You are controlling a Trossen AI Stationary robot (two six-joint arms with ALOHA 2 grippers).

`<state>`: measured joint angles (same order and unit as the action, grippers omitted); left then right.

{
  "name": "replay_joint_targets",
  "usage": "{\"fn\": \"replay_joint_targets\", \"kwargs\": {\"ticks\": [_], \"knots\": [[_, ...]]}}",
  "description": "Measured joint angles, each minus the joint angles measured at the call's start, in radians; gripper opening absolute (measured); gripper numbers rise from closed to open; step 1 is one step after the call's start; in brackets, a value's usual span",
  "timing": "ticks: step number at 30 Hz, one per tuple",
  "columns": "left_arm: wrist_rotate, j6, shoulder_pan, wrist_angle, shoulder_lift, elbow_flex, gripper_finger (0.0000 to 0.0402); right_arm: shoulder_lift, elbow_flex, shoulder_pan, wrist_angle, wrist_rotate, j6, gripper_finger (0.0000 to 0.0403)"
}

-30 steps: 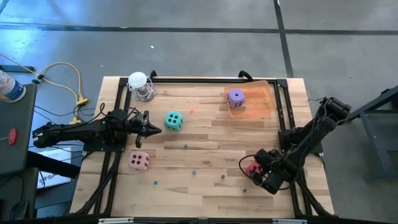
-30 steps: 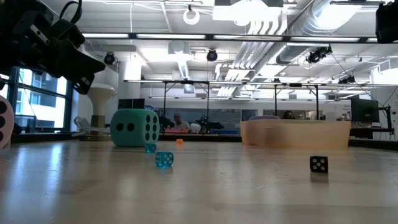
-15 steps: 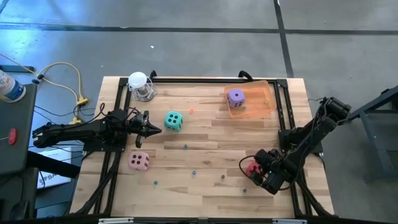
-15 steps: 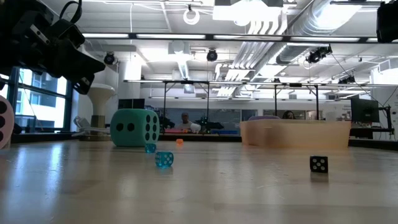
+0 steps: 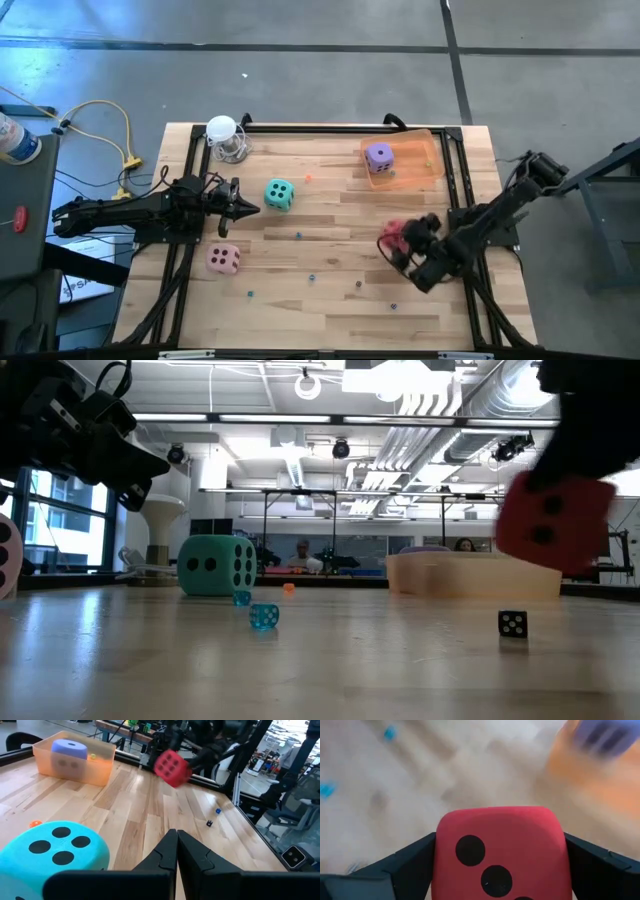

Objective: Pick & Place Dice
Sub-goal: Put the large red die into the the orange bin

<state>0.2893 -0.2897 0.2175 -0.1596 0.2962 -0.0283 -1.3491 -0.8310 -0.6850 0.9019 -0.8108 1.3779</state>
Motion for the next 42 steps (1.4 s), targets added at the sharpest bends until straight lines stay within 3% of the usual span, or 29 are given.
{"fn": "replay_joint_targets", "kwargs": {"ticks": [7, 12, 18, 27, 34, 42], "knots": [[0.000, 0.000, 0.000, 0.000, 0.000, 0.000, 0.0002, 0.069, 0.000, 0.227, 0.027, -0.238, -0.036, 0.0362], [0.000, 0.001, 0.000, 0.002, 0.000, 0.000, 0.0002, 0.125, -0.002, 0.383, 0.025, -0.299, -0.074, 0.0362], [0.001, 0.005, 0.000, 0.003, 0.000, 0.000, 0.0002, 0.166, -0.002, 0.582, 0.030, -0.279, -0.126, 0.0362], [0.002, 0.005, 0.000, 0.003, 0.000, 0.000, 0.0002, 0.147, -0.002, 0.857, 0.022, -0.145, -0.217, 0.0363], [0.003, 0.006, 0.000, 0.004, 0.000, 0.000, 0.0002, 0.138, -0.002, 0.925, 0.007, -0.152, -0.237, 0.0364], [0.003, 0.005, 0.000, 0.004, 0.000, 0.000, 0.0002, 0.139, -0.002, 0.951, -0.066, -0.157, -0.337, 0.0395]]}}
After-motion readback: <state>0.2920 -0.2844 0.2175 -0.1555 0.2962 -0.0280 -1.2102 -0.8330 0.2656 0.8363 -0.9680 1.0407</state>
